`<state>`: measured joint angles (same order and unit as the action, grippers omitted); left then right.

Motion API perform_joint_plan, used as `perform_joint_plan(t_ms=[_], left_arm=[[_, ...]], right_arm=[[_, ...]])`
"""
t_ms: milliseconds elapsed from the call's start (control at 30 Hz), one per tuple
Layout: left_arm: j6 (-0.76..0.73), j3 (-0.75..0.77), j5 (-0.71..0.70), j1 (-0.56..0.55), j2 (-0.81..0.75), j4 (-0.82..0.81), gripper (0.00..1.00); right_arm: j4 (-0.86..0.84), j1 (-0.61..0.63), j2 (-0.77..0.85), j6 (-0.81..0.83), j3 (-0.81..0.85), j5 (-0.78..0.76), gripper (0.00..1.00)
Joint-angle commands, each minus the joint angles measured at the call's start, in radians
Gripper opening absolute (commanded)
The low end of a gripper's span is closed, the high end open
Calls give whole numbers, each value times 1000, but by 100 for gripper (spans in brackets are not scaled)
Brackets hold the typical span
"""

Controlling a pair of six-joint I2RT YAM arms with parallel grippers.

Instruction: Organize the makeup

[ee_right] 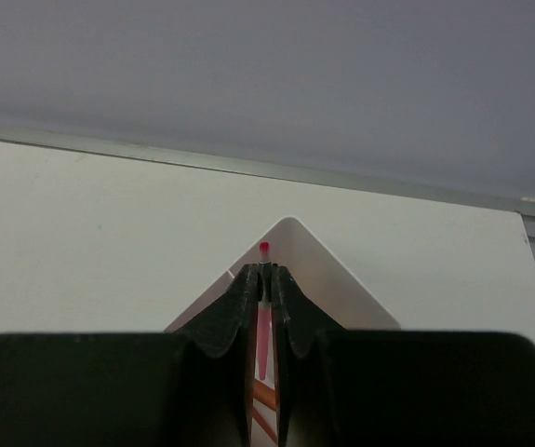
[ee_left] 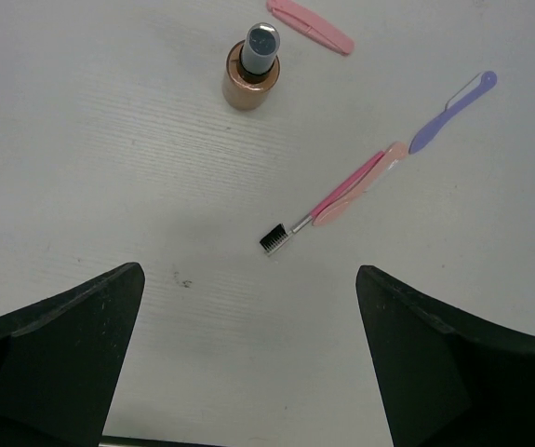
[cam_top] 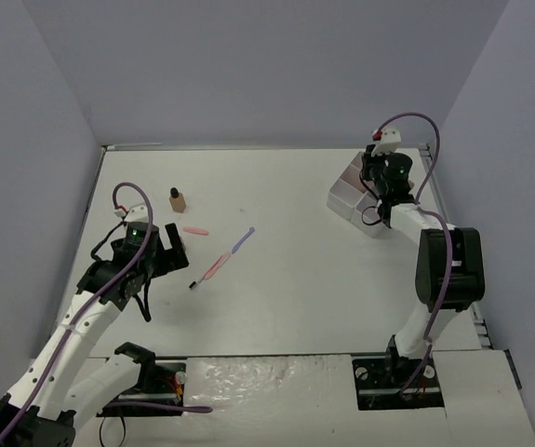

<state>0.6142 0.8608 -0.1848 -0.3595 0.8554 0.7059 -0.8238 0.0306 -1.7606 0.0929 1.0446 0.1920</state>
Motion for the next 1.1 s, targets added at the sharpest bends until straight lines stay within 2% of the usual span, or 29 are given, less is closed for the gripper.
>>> perform_joint_plan(t_ms=[0,100,200,333,533,700,900,1067], left_arm=[[31,38,-12,7,-21,-16,97],[41,40,-10,7,-21,-14,97],[48,42,1,7,-22,-12,97],[52,60,-2,7,-17,5,97],[21,89,-51,8,-18,18,97],[-67,133,-145,18,-29,37,97],[-208,136,-284,25,-94,31,97],[-323,84,-377,27,-187,-23,97]], right_arm=[[-108,-4,6,40,57,42,14],[-79,2,32,45,35,65,32],[-3,7,74,56,37,119,45],[129,37,166,89,62,211,54],[521,266,190,249,221,383,62],[735,476,106,383,303,454,65],[823,739,-52,450,379,454,67],[850,876,-190,470,455,430,68]])
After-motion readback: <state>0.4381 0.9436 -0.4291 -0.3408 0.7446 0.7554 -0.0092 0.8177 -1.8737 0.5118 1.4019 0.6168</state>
